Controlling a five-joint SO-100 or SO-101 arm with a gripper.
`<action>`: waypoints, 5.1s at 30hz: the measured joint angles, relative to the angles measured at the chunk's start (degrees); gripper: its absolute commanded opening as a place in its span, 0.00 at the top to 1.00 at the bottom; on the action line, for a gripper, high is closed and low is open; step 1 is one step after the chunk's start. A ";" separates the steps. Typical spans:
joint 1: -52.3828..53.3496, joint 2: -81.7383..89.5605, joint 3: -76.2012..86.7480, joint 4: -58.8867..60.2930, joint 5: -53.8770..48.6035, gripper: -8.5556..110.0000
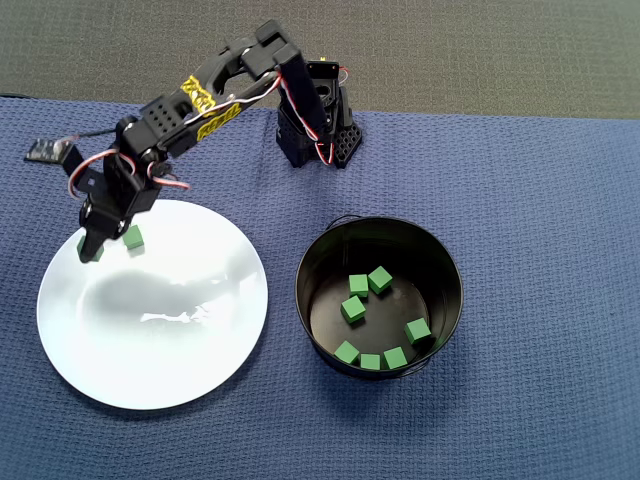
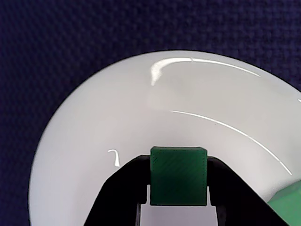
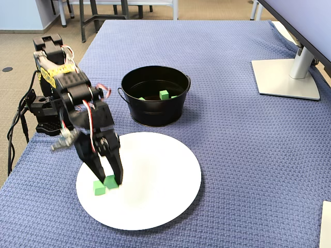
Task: Pick up the green cubes from the white plate and place them in the black recipient
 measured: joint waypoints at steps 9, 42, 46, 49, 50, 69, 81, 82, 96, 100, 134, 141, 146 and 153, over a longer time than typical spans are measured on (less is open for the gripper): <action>-11.07 24.70 23.99 -4.66 9.05 0.93; -65.13 50.71 44.91 5.19 33.05 0.65; -64.51 50.71 37.97 13.01 32.70 0.68; -58.71 49.13 31.73 16.70 31.90 0.69; -55.99 47.46 29.44 17.40 30.94 0.69; -17.14 8.61 14.06 17.75 5.62 0.77; -8.61 3.34 9.58 21.18 10.99 0.74; -8.00 1.93 7.73 22.85 10.37 0.73; -2.64 -4.57 -4.39 30.85 2.46 0.75; -0.35 -6.94 -4.75 31.38 2.72 0.75; 4.66 -19.60 -18.54 34.98 3.43 0.77; 4.66 -19.60 -18.54 33.22 1.93 0.76; 4.66 -19.60 -18.54 33.05 0.79 0.79; 4.48 -20.13 -17.93 32.34 -9.76 0.75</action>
